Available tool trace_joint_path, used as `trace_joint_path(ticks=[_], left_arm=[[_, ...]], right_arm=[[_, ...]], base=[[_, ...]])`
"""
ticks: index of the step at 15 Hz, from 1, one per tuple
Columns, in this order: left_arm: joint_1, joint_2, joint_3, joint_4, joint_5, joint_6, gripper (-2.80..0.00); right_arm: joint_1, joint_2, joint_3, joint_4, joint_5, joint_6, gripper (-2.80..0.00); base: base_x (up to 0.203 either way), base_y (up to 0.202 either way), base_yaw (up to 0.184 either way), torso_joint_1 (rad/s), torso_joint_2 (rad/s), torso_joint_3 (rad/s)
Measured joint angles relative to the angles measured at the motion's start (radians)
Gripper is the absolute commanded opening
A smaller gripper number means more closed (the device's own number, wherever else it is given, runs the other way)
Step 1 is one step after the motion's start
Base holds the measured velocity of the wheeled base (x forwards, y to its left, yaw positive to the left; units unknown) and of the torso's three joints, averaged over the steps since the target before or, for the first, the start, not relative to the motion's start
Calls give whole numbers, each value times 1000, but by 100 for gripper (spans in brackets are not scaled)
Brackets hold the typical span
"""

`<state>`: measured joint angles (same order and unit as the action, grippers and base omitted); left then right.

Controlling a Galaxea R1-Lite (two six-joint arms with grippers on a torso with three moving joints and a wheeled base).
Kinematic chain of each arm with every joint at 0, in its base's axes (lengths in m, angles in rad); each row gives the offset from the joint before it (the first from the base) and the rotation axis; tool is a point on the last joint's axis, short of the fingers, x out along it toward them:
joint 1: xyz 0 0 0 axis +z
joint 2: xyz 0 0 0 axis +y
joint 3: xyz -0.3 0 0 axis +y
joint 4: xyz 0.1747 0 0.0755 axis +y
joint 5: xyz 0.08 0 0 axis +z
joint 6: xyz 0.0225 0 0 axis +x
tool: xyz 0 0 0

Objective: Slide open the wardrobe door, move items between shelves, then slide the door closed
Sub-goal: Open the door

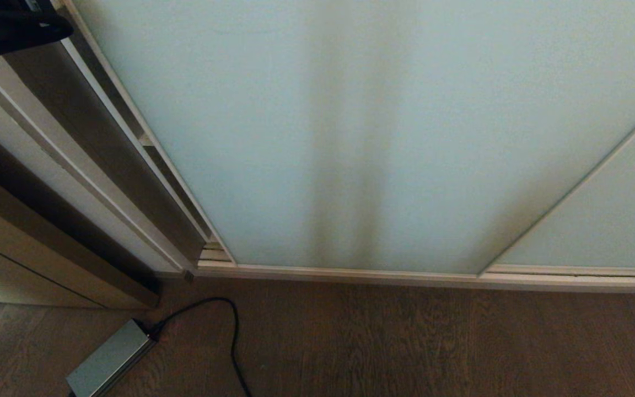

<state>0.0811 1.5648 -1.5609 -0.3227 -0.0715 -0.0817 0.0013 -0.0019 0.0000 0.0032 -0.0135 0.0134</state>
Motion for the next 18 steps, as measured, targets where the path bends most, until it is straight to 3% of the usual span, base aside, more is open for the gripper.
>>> trace_joint_path(ticks=[10,18], left_arm=[[-247,-38,83,2,19,1,-280],[-428,-21,112,-5,78,-2,-280]], right_arm=[[0,1,0,0,0,0,-280],[0,1,0,0,0,0,-280]], base=[[0,0,0,0,0,0],[0,0,0,0,0,0]])
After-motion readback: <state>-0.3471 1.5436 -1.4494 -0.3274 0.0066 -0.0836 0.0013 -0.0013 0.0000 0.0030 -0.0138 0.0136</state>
